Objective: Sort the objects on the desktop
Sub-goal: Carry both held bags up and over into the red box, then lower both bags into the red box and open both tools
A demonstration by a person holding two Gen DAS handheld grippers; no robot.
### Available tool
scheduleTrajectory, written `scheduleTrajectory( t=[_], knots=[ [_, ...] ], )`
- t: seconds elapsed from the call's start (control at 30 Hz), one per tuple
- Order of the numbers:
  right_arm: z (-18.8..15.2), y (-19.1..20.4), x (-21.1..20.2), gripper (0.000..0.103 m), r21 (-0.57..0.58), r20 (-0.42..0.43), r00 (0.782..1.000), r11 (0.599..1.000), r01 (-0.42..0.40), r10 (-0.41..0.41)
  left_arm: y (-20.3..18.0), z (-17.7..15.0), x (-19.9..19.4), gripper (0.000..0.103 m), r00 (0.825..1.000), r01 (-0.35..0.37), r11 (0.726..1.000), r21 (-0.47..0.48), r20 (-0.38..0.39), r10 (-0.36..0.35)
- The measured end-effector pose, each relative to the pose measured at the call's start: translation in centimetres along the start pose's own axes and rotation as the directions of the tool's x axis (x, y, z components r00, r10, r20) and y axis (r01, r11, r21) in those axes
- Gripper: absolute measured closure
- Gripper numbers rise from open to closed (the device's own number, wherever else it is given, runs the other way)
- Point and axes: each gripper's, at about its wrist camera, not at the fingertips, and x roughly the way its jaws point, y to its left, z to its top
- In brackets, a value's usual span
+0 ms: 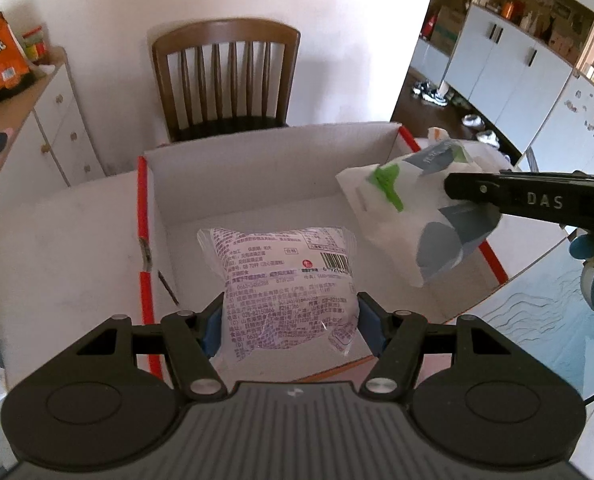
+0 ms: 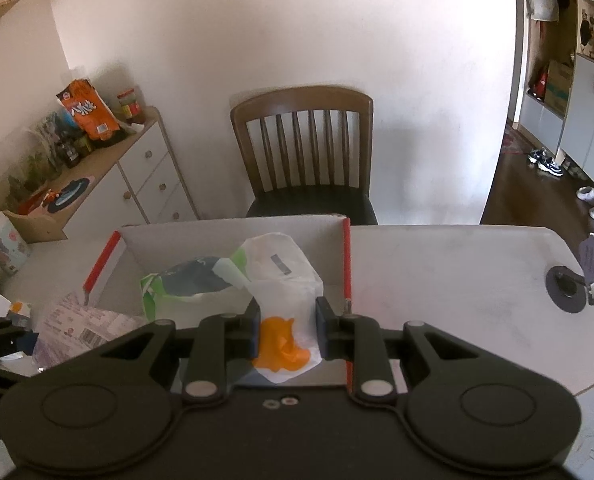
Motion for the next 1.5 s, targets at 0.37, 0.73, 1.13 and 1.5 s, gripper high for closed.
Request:
scheduleTrajectory(
  t=[0.37, 0.73, 1.13, 1.5],
  knots=[
    [-0.1, 1.4, 4.9, 0.078, -0.068, -0.046, 0.998, 0.997, 0.043, -0.046, 0.6, 1.0, 4.6, 0.038, 0.996, -0.029, 0.999, 0.017, -0.087, 0.03],
    [-1.0, 2.6, 8.4, 0.078, -0.135, -0.112, 0.991, 0.989, 0.059, -0.075, 1.1, 1.7, 7.3, 0.038, 0.989, -0.015, 0.999, 0.047, -0.145, 0.022],
    [-1.4, 3.7, 9.7, 0.076, -0.248, -0.173, 0.98, 0.968, 0.051, -0.096, 0.4, 1.7, 8.6, 0.039, 0.986, 0.006, 0.997, 0.074, -0.169, 0.006],
    [-1.8, 4.6, 9.1, 0.057, -0.311, -0.236, 0.968, 0.95, 0.013, -0.09, 0.9, 1.4, 6.8, 0.04, 0.99, -0.005, 0.999, 0.045, -0.142, 0.012]
  ],
)
